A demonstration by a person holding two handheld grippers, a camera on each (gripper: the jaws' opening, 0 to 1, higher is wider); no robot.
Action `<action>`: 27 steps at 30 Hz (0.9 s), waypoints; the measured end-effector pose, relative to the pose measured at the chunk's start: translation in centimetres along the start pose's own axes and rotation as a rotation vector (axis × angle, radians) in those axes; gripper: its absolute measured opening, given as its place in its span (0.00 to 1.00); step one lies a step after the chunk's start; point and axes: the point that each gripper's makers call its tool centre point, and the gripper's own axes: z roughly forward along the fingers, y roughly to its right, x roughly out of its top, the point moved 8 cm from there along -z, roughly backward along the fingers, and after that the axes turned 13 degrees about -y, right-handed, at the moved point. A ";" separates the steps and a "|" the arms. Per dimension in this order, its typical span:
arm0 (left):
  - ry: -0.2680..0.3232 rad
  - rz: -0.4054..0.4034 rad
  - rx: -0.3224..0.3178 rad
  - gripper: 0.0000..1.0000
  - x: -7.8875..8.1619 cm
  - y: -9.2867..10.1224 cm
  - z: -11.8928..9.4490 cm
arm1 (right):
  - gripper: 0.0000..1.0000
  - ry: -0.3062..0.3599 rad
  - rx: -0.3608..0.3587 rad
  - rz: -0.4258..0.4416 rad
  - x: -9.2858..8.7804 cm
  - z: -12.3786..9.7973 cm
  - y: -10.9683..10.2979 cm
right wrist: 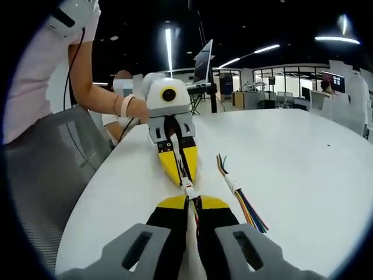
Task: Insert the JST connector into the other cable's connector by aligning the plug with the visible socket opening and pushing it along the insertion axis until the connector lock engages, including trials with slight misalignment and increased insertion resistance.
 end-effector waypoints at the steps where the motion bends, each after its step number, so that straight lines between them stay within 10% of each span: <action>1: -0.002 0.001 0.000 0.01 0.0 0.0 0.1 | 0.03 -0.002 0.000 0.000 0.0 0.0 0.0; 27: -0.031 -0.006 -0.003 0.01 -0.4 0.1 -0.2 | 0.03 -0.074 -0.003 0.021 -0.4 1.0 -0.4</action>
